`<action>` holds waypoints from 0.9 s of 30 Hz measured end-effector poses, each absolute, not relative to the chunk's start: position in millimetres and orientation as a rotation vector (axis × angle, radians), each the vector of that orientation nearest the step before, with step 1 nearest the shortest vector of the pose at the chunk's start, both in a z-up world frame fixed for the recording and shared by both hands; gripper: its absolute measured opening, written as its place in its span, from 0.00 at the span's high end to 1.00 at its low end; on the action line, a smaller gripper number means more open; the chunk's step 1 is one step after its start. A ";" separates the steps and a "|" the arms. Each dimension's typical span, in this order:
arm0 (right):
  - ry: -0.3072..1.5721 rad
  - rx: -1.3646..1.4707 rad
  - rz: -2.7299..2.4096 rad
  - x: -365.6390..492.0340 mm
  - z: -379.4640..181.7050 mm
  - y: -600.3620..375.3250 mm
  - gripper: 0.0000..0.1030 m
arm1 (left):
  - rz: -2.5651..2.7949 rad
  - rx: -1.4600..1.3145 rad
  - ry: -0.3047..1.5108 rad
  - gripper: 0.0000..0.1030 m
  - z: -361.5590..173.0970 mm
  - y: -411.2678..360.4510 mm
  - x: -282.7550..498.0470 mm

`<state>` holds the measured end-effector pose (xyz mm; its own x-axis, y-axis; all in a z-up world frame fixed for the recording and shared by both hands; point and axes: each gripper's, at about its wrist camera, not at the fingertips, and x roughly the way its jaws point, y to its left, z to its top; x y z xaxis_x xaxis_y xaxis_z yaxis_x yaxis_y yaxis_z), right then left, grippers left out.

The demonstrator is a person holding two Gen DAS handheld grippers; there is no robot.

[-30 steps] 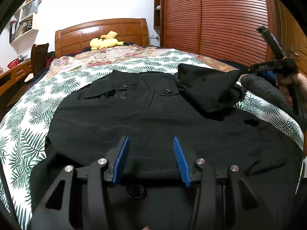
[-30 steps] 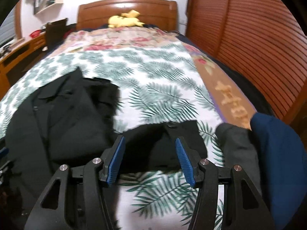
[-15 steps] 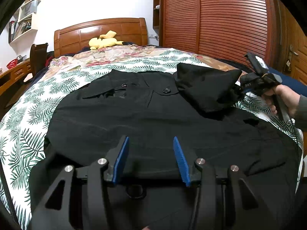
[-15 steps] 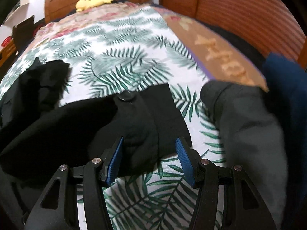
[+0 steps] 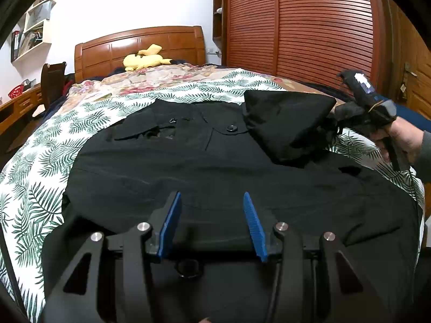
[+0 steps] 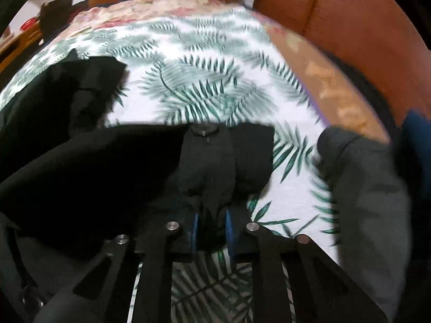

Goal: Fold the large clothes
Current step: 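Grasp the coat side edge with the right tool, fold it over the front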

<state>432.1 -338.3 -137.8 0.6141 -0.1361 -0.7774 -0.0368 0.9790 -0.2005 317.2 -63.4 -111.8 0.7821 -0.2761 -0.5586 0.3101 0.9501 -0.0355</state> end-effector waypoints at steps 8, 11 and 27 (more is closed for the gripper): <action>0.685 -0.250 0.057 381.5 -48.6 -274.6 0.91 | -0.327 0.044 0.593 0.55 -102.9 -53.3 302.1; 0.635 -0.254 0.131 363.9 -27.1 -243.8 0.90 | -0.322 0.059 0.592 0.55 -101.4 -48.6 293.7; 0.601 -0.235 0.462 298.7 -47.3 -108.0 0.87 | -0.212 0.053 0.576 0.55 -87.8 19.6 252.3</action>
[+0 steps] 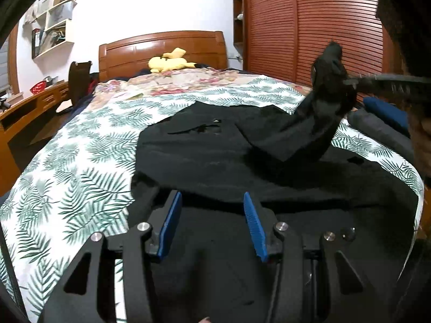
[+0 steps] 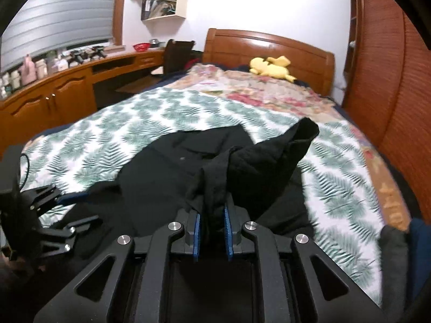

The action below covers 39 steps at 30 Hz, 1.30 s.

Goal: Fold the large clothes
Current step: 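Grasp the coat side edge with the right tool, fold it over the front, then close the left tool on the black coat hem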

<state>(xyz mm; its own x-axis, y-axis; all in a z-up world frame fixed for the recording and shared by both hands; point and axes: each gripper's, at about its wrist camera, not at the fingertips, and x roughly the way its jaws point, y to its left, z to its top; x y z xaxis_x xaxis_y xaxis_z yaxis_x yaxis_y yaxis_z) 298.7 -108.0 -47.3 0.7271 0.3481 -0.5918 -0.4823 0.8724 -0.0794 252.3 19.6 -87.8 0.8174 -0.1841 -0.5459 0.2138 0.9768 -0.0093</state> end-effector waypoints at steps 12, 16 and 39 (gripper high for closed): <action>0.711 -0.067 0.426 287.7 -124.0 -132.0 0.86 | -0.199 0.067 0.578 0.55 -86.9 28.0 246.6; 0.727 -0.056 0.408 281.8 -135.8 -142.5 0.86 | -0.202 0.083 0.585 0.55 -89.0 24.7 248.0; 0.665 -0.119 0.260 243.2 -103.8 -233.6 0.53 | -0.334 0.133 0.584 0.55 -88.6 -59.7 243.4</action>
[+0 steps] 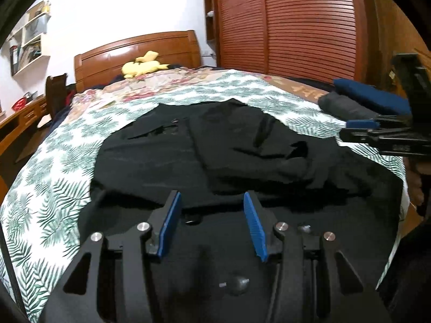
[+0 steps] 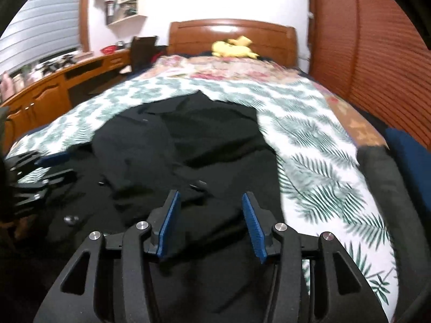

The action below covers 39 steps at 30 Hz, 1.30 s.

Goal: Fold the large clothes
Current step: 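Close the left tool on the black coat hem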

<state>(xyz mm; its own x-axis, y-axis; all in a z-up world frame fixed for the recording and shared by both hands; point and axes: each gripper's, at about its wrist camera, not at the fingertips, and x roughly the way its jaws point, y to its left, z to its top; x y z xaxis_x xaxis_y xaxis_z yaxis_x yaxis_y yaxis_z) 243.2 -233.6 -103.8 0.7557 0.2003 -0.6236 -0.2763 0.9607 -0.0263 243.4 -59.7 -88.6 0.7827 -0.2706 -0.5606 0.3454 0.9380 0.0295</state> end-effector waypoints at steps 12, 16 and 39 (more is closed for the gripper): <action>0.692 -0.048 0.179 242.1 -110.0 -277.0 0.53 | -0.483 0.158 0.577 0.55 -77.2 -136.9 238.4; 0.700 -0.048 0.185 239.8 -111.6 -278.3 0.53 | -0.493 0.174 0.583 0.55 -76.4 -153.0 242.7; 0.725 -0.001 0.216 247.8 -115.7 -273.3 0.53 | -0.408 0.144 0.544 0.94 -65.9 -136.2 256.9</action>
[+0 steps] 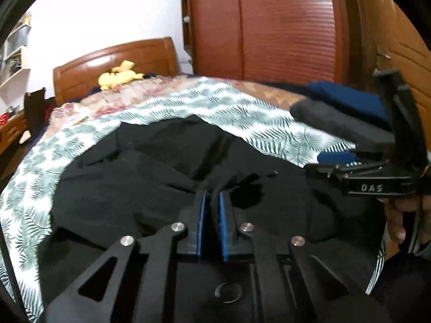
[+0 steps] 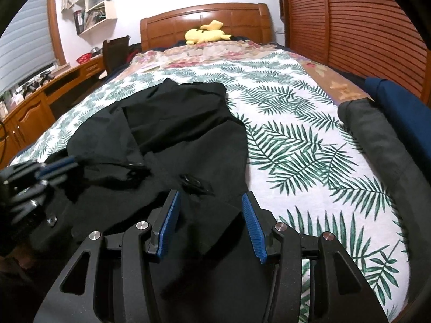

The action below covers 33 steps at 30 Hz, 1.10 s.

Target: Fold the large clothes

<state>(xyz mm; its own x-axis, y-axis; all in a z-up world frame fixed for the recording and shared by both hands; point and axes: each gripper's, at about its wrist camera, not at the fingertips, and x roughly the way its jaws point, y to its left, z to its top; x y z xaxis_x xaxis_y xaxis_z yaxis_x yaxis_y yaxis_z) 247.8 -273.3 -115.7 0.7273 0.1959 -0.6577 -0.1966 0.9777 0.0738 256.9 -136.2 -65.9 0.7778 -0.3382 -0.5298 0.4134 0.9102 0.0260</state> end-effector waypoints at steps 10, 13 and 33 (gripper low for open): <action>0.713 -0.024 0.264 260.1 -113.5 -230.3 0.53 | -0.276 0.072 0.518 0.95 -47.4 -42.9 241.1; 0.714 -0.049 0.284 262.0 -116.4 -214.3 0.53 | -0.236 0.060 0.520 0.95 -47.1 -14.6 233.3; 0.734 -0.111 0.322 271.2 -130.8 -168.5 0.53 | -0.071 0.007 0.579 0.81 -61.2 88.3 218.3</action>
<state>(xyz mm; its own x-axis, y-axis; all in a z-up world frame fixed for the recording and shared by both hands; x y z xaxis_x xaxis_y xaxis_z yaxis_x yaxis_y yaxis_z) 271.2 -168.5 -130.8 0.6962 0.2490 -0.6733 -0.3263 0.9452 0.0121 218.3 88.3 -61.2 0.8347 -0.0647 -0.5468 0.0687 0.9976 -0.0132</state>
